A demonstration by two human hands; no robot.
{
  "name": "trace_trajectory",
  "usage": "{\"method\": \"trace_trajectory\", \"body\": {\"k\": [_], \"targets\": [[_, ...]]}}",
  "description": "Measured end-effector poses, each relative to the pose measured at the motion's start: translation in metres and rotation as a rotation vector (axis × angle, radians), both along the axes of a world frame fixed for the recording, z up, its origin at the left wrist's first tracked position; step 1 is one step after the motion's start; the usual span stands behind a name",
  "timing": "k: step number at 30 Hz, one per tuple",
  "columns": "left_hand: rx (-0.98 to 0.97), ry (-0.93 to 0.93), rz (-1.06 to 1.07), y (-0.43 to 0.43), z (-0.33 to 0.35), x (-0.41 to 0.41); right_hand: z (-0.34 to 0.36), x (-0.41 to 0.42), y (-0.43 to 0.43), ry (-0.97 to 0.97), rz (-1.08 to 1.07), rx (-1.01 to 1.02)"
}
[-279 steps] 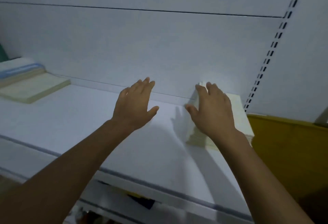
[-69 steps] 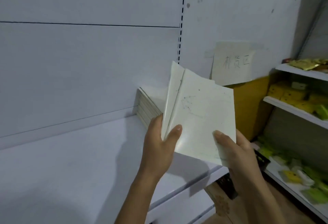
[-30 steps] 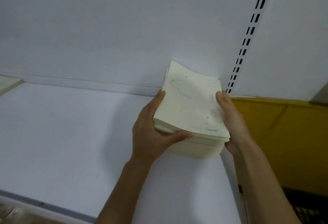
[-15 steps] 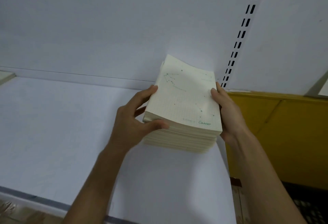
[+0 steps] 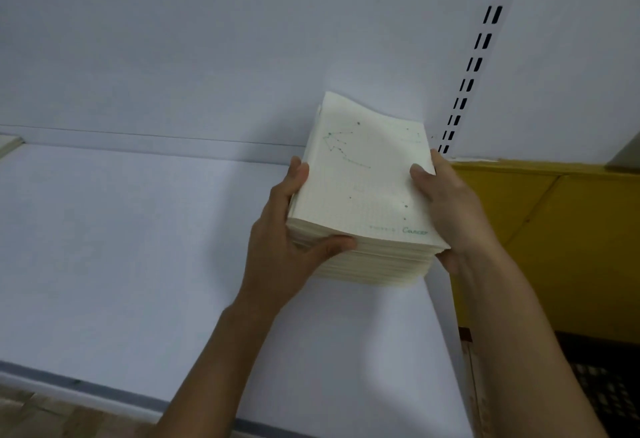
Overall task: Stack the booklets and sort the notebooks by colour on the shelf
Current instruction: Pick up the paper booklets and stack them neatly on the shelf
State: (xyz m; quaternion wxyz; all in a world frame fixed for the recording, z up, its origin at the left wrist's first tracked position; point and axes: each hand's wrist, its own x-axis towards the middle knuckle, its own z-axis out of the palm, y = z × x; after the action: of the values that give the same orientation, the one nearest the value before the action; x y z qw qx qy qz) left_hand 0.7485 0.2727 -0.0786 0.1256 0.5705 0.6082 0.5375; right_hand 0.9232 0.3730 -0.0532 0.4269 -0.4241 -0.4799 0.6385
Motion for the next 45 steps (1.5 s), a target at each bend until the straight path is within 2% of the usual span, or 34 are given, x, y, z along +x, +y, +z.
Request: {"method": "trace_trajectory", "body": {"k": [3,5,7,9,11,18,23,26,30,36,39,45], "targets": [[-0.015,-0.021,0.008,-0.001,-0.001,0.001,0.003,0.000,-0.002,-0.025,-0.002,0.020],[-0.037,-0.009,0.012,-0.004,0.002,0.001,0.009,0.002,-0.004,-0.161,-0.004,0.098],[-0.069,0.103,0.065,-0.007,0.007,0.001,0.019,0.005,-0.010,-0.387,-0.024,0.210],[-0.078,0.269,0.132,-0.011,0.013,0.000,0.029,0.011,-0.019,-0.605,-0.131,0.326],[-0.088,0.402,0.171,-0.013,0.018,0.000,0.041,0.014,-0.033,-0.717,-0.211,0.458],[-0.212,0.583,0.078,-0.042,0.036,-0.031,0.060,-0.016,-0.108,-0.778,-0.199,0.637],[-0.256,0.620,0.141,-0.130,0.020,-0.103,0.054,-0.079,-0.179,-0.854,-0.164,0.758],[-0.293,0.658,0.206,-0.200,0.011,-0.155,0.044,-0.132,-0.228,-0.885,-0.020,0.828],[-0.344,0.610,0.320,-0.290,0.002,-0.219,0.026,-0.201,-0.291,-0.899,0.115,0.962],[-0.414,0.596,0.440,-0.403,-0.009,-0.294,0.013,-0.293,-0.356,-0.855,0.274,1.027],[-0.415,0.525,0.501,-0.439,-0.014,-0.324,0.010,-0.337,-0.375,-0.825,0.371,1.055],[-0.426,0.510,0.584,-0.467,-0.024,-0.377,0.002,-0.420,-0.391,-0.777,0.481,1.059]]}}
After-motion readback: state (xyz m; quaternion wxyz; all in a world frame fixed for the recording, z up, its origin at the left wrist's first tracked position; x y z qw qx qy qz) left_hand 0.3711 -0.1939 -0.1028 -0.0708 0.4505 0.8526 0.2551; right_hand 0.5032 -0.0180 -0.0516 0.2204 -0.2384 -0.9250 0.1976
